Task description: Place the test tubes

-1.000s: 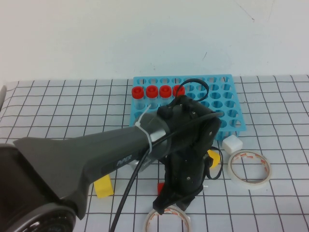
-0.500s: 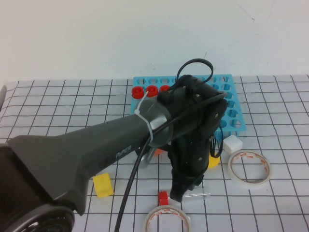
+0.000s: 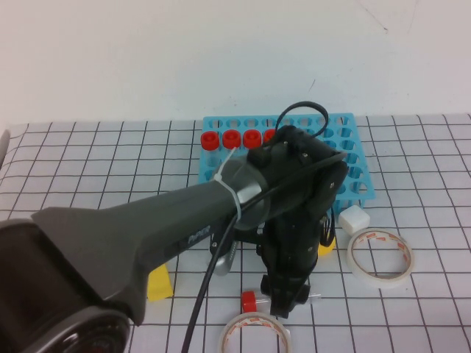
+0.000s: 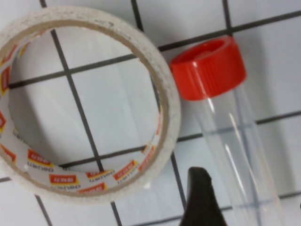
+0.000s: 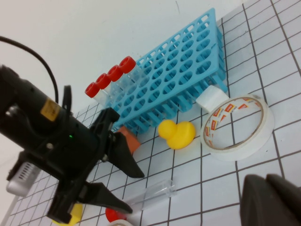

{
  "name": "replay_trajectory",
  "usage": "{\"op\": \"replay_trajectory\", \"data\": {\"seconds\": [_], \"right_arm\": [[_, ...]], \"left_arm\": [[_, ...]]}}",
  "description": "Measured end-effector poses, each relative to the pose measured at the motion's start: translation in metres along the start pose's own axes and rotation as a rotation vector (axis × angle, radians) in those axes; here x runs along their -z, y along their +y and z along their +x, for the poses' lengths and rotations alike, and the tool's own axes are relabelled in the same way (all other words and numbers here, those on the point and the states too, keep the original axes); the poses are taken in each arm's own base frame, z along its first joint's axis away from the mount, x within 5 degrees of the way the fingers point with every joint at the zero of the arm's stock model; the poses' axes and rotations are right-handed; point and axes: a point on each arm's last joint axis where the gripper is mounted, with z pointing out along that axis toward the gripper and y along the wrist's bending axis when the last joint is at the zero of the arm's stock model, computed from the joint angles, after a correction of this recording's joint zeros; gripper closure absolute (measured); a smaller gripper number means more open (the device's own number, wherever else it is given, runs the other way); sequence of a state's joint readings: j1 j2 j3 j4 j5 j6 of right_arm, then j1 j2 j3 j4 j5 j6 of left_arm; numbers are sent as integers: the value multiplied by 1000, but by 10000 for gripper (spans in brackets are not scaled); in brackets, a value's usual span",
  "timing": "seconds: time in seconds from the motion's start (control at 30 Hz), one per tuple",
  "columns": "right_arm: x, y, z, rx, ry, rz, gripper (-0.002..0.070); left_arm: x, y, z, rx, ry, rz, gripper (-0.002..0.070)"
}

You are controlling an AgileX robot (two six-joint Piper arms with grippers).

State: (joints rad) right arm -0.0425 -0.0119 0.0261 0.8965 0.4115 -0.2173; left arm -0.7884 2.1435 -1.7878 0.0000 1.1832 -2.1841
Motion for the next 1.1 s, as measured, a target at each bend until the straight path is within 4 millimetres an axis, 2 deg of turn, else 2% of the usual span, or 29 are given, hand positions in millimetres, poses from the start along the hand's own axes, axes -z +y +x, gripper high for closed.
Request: {"op": "replay_trajectory", "data": {"seconds": [0.23,0.7,1.1], "right_arm": [[0,0,0,0,0,0,678],[0,0,0,0,0,0,678],[0,0,0,0,0,0,678]], "left_arm": [[-14,-2,1,82,-14,-18,291],[-16,-5,1,122,-19,12,455],[-14,-6,1,120,-17,21,560]]}}
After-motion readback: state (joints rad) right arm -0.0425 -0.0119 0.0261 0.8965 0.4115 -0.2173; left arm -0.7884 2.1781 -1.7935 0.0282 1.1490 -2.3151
